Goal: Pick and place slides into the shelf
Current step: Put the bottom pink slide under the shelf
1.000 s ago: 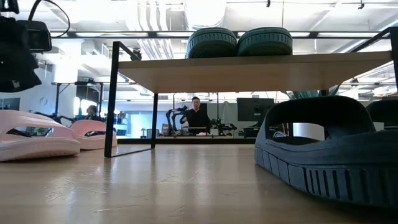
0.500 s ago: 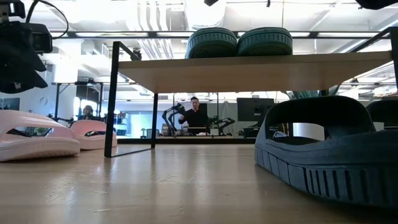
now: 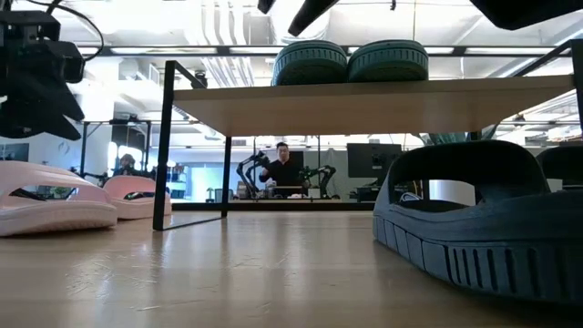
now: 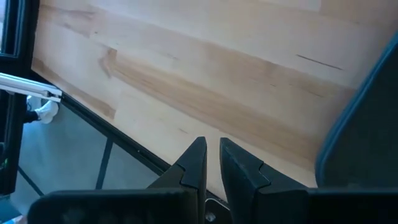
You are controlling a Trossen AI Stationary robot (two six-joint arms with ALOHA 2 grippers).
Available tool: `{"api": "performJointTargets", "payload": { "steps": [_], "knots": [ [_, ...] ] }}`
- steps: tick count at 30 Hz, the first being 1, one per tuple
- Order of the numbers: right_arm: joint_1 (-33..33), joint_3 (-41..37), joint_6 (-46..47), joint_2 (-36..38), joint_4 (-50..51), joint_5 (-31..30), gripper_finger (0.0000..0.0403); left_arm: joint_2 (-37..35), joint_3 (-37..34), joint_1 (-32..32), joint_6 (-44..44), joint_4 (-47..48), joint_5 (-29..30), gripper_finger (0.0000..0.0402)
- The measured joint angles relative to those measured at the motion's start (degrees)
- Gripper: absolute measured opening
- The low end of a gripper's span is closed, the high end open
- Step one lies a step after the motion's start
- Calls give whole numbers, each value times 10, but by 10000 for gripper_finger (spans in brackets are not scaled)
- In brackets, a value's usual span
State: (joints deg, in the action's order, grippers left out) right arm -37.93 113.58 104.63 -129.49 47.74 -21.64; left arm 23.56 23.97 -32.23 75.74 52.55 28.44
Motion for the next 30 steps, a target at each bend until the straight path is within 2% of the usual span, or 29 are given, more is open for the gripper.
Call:
{"api": "performJointTargets", "payload": {
  "steps": [11,16,21,28,30],
  "knots": [
    [2,0,6,0,-2,11,38,90,5,0,49,-69,-60,157],
    [2,0,5,0,-2,11,38,121,16,0,51,-46,-75,157],
    [2,0,-2,0,-1,11,38,161,15,0,42,-42,-116,157],
    [2,-2,-8,0,0,11,38,213,15,0,36,-54,-145,157],
    [2,-2,-8,0,0,11,38,223,12,0,28,-79,-169,155]
  ]
}}
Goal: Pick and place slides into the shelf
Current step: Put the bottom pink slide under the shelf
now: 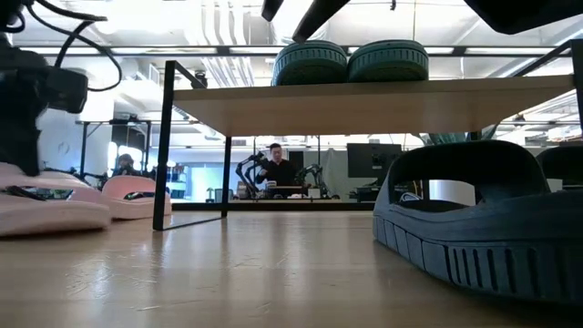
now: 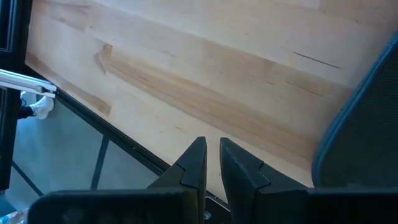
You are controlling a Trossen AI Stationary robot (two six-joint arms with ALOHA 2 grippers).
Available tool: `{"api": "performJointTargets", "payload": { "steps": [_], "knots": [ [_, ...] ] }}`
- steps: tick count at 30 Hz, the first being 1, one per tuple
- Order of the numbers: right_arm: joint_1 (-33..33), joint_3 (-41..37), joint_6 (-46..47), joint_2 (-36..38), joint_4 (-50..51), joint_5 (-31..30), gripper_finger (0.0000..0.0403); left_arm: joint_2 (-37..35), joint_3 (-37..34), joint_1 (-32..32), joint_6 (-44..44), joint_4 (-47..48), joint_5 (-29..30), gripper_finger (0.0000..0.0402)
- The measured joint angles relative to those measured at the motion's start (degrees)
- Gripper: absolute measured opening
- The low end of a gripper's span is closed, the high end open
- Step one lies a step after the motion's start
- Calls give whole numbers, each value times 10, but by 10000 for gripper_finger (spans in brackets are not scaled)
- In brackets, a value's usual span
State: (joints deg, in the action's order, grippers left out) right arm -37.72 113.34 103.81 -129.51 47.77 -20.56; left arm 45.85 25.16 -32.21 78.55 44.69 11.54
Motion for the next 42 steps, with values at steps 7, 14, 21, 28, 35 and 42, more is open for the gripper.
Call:
{"api": "performJointTargets", "payload": {
  "steps": [7,14,21,28,35,42],
  "knots": [
    [-1,1,7,0,0,-17,38,22,-12,0,-13,-108,-54,85],
    [-14,17,91,2,7,-195,38,38,-16,-1,-5,-154,-51,8],
    [-25,61,198,3,129,-351,38,38,-14,-16,48,-267,14,3],
    [-21,146,260,6,429,-385,38,99,20,-60,164,-359,143,1],
    [22,89,118,62,421,-342,38,259,131,-117,329,-362,255,1],
    [60,31,-24,132,413,-287,38,448,311,-137,456,-253,322,0]
  ]
}}
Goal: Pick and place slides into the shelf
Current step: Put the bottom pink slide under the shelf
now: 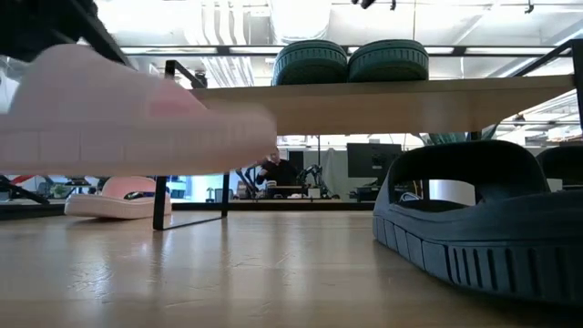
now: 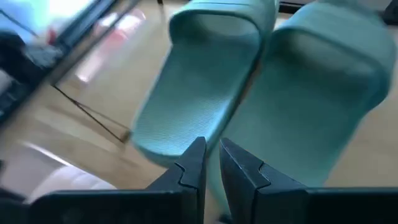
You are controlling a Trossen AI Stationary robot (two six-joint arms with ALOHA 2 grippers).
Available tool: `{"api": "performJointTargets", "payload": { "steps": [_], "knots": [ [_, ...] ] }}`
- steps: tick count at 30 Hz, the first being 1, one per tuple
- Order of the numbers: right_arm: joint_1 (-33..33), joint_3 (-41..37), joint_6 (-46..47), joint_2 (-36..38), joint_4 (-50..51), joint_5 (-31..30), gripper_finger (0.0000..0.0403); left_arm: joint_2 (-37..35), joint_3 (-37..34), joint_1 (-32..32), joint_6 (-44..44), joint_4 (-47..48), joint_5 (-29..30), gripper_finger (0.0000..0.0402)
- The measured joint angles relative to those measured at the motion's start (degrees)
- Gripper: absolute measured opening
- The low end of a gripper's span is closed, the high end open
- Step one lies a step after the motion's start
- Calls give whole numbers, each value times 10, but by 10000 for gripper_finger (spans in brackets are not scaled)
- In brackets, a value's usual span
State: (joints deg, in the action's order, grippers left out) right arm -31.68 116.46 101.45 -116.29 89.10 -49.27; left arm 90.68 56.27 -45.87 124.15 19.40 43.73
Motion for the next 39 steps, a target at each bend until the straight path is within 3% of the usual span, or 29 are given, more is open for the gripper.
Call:
{"api": "performJointTargets", "payload": {
  "steps": [6,13,17,27,30,34,39],
  "knots": [
    [12,-5,-103,26,0,57,38,76,106,25,3,73,45,0],
    [14,-5,-161,35,1,79,38,78,99,27,17,99,88,0],
    [13,-5,-190,35,1,92,38,73,97,27,14,140,41,0],
    [18,-5,-164,35,1,91,38,70,48,18,-3,188,-65,0],
    [21,-5,-158,35,1,91,38,70,30,11,-6,179,-70,0],
    [22,-4,-174,35,3,93,38,62,25,4,-55,170,-84,14],
    [20,7,-175,35,4,119,38,17,35,4,-185,169,-184,29]
  ]
}}
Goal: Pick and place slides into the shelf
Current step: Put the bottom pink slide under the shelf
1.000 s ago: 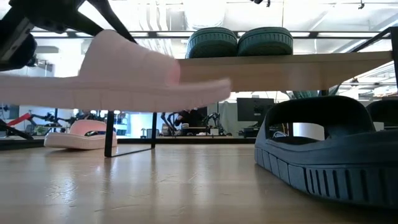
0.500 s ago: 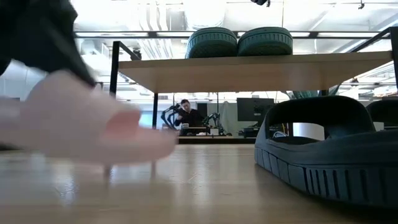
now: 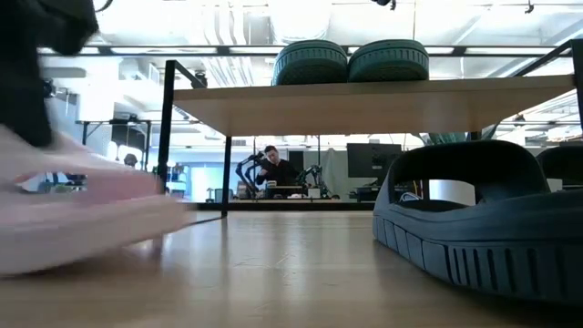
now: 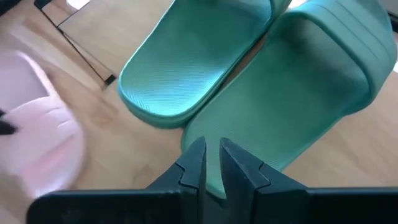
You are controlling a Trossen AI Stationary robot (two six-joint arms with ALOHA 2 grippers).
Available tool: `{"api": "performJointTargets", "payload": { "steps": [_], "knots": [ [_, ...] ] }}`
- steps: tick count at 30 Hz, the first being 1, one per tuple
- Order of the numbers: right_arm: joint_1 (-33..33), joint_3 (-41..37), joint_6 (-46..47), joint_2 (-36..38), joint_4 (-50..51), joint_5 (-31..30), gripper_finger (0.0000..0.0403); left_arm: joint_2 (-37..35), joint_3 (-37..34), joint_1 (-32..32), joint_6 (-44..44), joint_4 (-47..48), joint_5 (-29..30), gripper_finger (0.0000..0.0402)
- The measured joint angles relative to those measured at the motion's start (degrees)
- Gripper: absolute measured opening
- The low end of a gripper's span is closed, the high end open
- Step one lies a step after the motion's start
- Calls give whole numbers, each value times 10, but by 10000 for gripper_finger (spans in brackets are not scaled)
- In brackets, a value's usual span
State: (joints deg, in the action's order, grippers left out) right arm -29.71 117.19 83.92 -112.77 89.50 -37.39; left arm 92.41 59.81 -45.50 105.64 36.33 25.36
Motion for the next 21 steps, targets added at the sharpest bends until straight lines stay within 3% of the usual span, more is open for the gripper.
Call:
{"api": "performJointTargets", "payload": {
  "steps": [3,6,9,15,21],
  "knots": [
    [-3,6,0,0,1,3,38,-42,1,-3,-92,-2,-22,30],
    [-4,6,10,0,2,3,38,-75,-12,-3,-114,0,8,31],
    [-4,6,25,0,1,4,38,-81,-37,-1,-48,4,42,31],
    [-5,6,46,0,1,3,38,-45,-93,-9,98,-54,54,28],
    [-8,5,46,0,0,4,38,-28,-90,-20,106,-89,55,72]
  ]
}}
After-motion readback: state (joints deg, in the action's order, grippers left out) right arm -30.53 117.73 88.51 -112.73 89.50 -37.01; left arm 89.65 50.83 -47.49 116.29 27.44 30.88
